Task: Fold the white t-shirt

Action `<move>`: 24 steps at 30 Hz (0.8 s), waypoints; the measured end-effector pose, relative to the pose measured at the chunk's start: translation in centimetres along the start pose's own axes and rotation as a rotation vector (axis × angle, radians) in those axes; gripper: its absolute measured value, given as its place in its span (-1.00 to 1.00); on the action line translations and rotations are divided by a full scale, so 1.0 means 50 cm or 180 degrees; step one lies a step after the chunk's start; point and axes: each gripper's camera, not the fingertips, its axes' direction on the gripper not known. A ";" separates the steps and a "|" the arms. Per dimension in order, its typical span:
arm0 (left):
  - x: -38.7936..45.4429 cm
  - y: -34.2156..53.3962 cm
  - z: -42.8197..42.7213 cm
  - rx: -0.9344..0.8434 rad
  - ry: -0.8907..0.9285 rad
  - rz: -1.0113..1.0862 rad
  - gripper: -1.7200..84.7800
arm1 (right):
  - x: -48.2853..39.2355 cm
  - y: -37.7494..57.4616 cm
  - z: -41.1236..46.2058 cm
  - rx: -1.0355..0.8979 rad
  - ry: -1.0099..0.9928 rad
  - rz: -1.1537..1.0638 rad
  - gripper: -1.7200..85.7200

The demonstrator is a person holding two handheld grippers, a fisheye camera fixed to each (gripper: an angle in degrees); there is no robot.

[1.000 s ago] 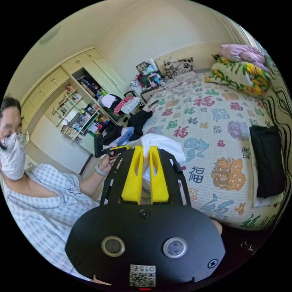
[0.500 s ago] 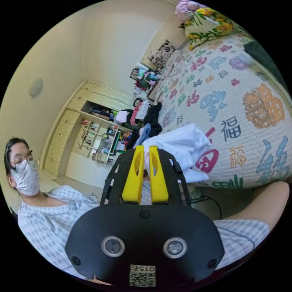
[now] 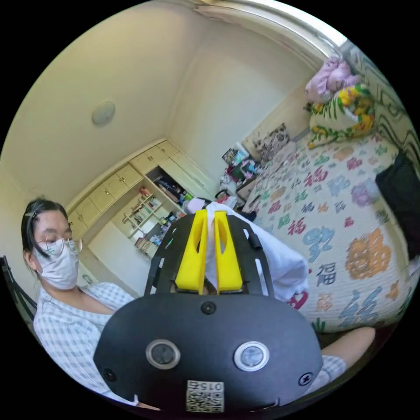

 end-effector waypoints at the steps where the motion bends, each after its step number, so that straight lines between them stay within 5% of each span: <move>1: 0.010 -0.013 -0.006 0.0031 0.0097 0.0074 -0.85 | -0.017 -0.015 -0.004 0.0023 0.0051 -0.0120 -0.93; 7: 0.010 -0.055 -0.073 0.0765 0.1315 -0.0204 -0.83 | -0.152 -0.168 0.166 -0.0360 -0.0081 -0.0898 -0.90; 9: -0.051 -0.010 -0.102 0.1196 0.1459 -0.0765 -0.82 | -0.163 -0.185 0.343 -0.1154 -0.0428 -0.0885 -0.88; 15: -0.201 0.192 -0.188 0.1553 0.0319 -0.2546 -0.70 | -0.060 -0.054 0.581 -0.2504 0.0408 -0.0698 -0.83; 20: -0.183 0.235 -0.241 0.1613 -0.0067 -0.2591 -0.70 | 0.050 0.110 0.555 -0.2772 0.0579 -0.0338 -0.85; 24: -0.146 0.137 -0.213 0.0774 -0.0657 -0.1910 -0.65 | 0.064 0.271 0.595 -0.3408 0.0493 -0.0279 -0.81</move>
